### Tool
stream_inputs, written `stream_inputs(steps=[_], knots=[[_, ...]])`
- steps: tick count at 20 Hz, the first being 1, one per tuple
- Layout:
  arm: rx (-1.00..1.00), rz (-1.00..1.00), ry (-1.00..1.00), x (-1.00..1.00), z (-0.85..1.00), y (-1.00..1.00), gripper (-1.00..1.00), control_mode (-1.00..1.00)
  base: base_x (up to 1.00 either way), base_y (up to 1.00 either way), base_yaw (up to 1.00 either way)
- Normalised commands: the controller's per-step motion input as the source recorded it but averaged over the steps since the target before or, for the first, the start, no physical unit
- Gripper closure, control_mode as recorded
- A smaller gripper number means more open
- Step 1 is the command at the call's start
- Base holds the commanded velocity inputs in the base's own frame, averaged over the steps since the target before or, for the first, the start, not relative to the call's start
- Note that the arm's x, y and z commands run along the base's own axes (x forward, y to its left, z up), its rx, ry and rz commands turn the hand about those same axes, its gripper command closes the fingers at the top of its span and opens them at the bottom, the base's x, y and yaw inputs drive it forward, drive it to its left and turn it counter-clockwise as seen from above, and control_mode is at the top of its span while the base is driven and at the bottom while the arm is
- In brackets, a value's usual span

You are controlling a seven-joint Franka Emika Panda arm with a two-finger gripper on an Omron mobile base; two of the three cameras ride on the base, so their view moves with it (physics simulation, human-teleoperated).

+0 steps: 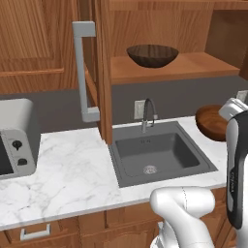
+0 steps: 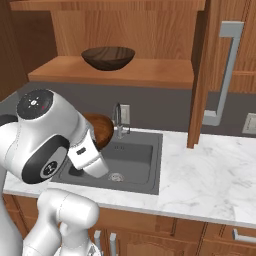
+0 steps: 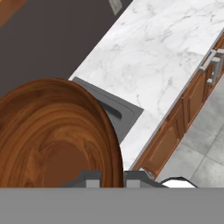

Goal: Pick up the bowls on the counter and stack them on top of one another in the open cabinet. Place the smaller bowl on top of the larger bowl.

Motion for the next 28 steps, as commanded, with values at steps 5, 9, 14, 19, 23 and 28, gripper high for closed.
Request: stream_inputs(steps=[5,9,14,19,23,28], knots=[[-0.02,-0.03,0.00,0.00,0.27,0.14,1.00,-1.00,0.00,0.00,0.00],[-0.01,-0.01,0.00,-0.02,0.47,0.05,1.00,-1.00,0.00,0.00,0.00],[0.02,0.00,0.00,-0.03,0.49,0.00,1.00,-1.00,0.00,0.00,0.00],[0.03,0.00,-0.02,-0.01,0.46,0.03,1.00,-1.00,0.00,0.00,0.00],[-0.03,0.00,-0.06,0.01,0.42,0.12,1.00,-1.00,0.00,0.00,0.00],[-0.03,-0.01,-0.04,0.05,0.29,0.15,1.00,-1.00,0.00,0.00,0.00]])
